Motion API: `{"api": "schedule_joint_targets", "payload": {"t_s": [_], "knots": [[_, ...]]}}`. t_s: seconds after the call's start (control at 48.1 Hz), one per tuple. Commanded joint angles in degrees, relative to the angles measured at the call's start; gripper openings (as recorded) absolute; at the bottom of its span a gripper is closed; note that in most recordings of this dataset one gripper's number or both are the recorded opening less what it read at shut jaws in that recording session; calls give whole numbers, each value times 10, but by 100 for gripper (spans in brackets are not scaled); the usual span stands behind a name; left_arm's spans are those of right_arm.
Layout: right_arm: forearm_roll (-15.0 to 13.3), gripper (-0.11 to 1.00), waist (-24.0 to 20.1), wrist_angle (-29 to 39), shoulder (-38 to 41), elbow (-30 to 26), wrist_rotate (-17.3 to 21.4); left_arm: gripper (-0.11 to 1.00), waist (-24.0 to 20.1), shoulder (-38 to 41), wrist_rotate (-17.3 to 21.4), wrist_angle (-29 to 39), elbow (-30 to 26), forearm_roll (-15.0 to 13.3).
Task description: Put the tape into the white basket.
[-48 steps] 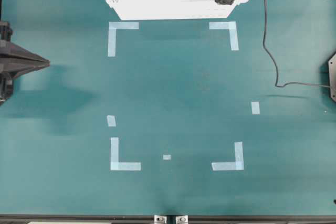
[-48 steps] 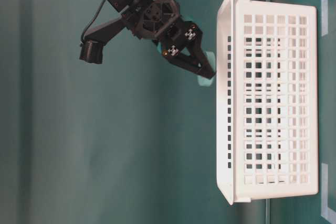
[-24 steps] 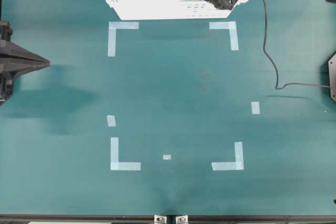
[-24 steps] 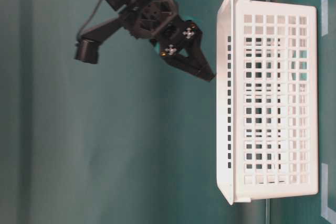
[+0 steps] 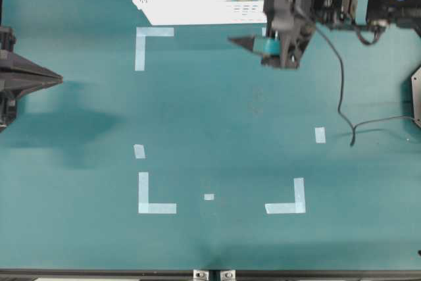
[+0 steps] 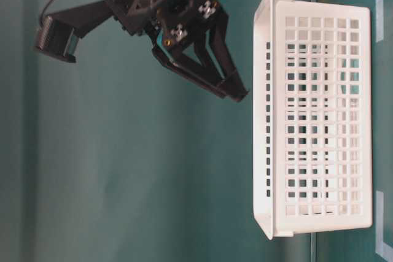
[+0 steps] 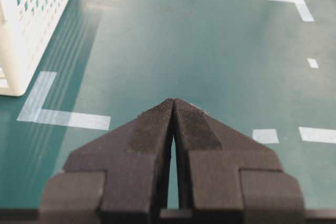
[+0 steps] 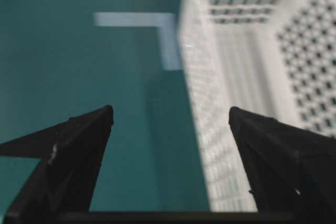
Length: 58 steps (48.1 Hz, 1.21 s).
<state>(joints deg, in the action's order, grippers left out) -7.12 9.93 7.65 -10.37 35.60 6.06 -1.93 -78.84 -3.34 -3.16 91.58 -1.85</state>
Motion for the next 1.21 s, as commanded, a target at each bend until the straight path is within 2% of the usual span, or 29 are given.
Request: {"api": "schedule_joint_targets", "payload": {"t_s": [0.0,0.457,0.914,1.184], "knots": [[0,95,-14,-19,-13,4,2,-11,1,4,0,-5,-7,2],[0,95,-86,-30,-29,42,2,-11,1,4,0,-5,-6,2],[0,94,-91,-33,-104,98,2,-11,-1,4,0,-6,-6,2],[0,94,-91,-51,-162,149,4,-11,-4,4,1,-8,-5,2]]}}
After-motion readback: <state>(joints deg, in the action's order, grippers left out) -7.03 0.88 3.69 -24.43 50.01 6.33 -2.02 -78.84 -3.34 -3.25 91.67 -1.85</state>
